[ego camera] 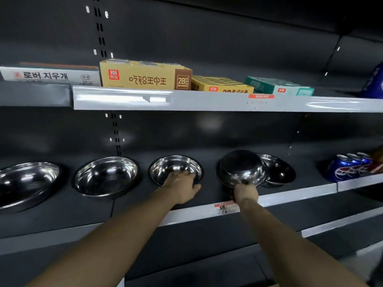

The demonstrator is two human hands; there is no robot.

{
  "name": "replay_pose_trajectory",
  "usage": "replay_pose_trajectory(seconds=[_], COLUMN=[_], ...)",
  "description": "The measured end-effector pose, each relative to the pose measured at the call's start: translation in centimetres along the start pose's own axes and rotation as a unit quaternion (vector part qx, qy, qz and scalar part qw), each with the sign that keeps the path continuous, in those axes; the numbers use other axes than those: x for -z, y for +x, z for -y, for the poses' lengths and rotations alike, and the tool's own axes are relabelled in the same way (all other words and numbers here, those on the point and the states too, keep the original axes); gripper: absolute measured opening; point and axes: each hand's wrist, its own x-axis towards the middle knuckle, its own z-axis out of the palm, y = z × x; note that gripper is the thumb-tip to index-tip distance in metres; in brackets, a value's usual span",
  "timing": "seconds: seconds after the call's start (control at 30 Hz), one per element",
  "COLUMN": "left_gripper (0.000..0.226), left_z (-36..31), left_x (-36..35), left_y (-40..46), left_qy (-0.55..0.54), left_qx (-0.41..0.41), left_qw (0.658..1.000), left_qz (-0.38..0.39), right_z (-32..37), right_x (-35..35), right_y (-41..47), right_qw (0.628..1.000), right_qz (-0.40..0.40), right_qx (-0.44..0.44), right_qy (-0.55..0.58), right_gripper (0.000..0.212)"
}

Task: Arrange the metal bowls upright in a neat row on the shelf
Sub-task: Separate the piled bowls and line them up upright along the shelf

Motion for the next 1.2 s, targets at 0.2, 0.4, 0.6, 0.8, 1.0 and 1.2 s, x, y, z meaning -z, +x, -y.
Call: replay_pose_trajectory(seconds=[0.2,0.4,0.6,0.8,1.0,1.2], left_gripper=[0.06,0.064,0.068,0.076,0.09,0.06], left_z=[-4.9,-9.6,-11.3,-12.2,-12.4,-11.7], left_x=[-0.7,-2.8,-4.9,-5.9,-6.3,-3.6], left_y=[3.6,8.1,11.0,13.3,13.5,12.9], left_qy=[-0.044,-0.078,-0.208,-0.385,-0.504,-0.554], left_qx=[-0.027,0.027,0.157,0.235,0.285,0.237], left_qw=[0.999,0.995,0.964,0.892,0.814,0.779], left_qz=[0.001,0.06,0.051,0.019,-0.048,-0.174], right_z=[0.3,-0.3,0.5,0.6,0.9,1.8], right_x=[4.1,7.7,8.6,8.3,8.5,8.8], right_y=[4.6,10.1,13.9,15.0,14.9,13.1], right_qw=[0.998,0.99,0.983,0.973,0.964,0.951], right_qz=[-0.004,0.039,0.06,0.072,0.073,0.056], right_qx=[0.062,0.132,0.153,0.157,0.196,0.287], right_qy=[-0.011,-0.026,-0.077,-0.151,-0.164,-0.096], right_gripper=[0.044,0.051,0.056,0.06,0.056,0.054])
